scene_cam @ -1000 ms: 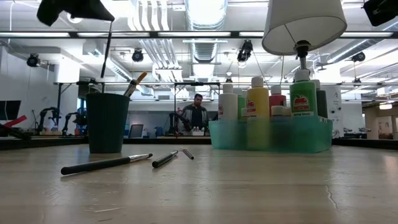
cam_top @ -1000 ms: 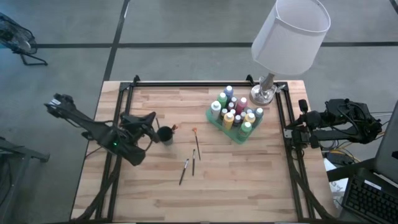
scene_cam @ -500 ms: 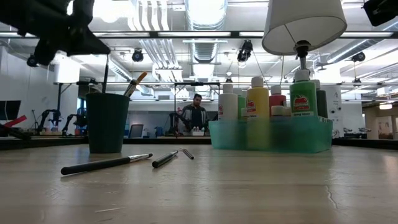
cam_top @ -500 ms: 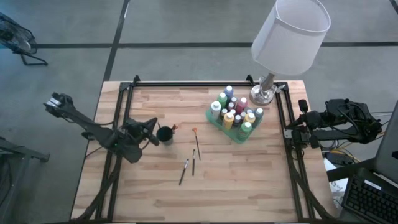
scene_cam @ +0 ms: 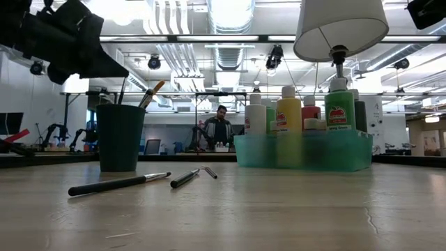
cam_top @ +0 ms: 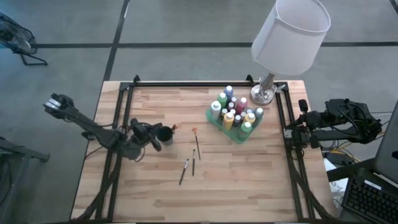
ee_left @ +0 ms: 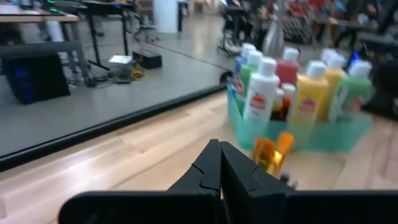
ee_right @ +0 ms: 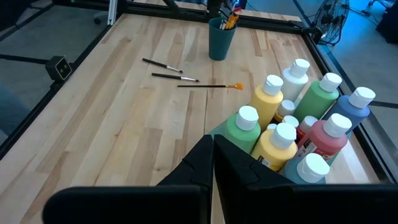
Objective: Pick & Place Paint Supplies
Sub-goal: Put the silver paint brush into the green cup
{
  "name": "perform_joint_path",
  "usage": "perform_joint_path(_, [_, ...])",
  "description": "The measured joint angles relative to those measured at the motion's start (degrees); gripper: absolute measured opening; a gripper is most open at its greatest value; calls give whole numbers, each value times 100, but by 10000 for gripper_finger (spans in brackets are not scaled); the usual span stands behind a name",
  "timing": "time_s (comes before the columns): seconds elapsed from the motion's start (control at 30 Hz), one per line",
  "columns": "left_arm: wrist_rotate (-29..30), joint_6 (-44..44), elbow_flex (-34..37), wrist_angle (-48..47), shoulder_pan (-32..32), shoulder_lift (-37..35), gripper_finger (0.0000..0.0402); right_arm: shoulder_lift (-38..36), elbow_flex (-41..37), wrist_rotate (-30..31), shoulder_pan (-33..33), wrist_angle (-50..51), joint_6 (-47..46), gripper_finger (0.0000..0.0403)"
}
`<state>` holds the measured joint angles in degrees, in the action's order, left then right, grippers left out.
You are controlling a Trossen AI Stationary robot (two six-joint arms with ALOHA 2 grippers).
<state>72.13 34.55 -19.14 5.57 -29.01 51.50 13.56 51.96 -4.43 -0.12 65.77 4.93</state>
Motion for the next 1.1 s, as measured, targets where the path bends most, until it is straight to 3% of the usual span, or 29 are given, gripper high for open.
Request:
perform_joint_path(0.13, [-414,-132,0,4,148,45,0,0,-2,-2,0,-2,0,8])
perform_joint_path(0.63, [-825,374,33,6,404,236,6,0,0,-1,-1,1,0,8])
perform_joint_path(1.1, [-829,23,-387,1,417,250,105,0,-2,0,0,0,0,8])
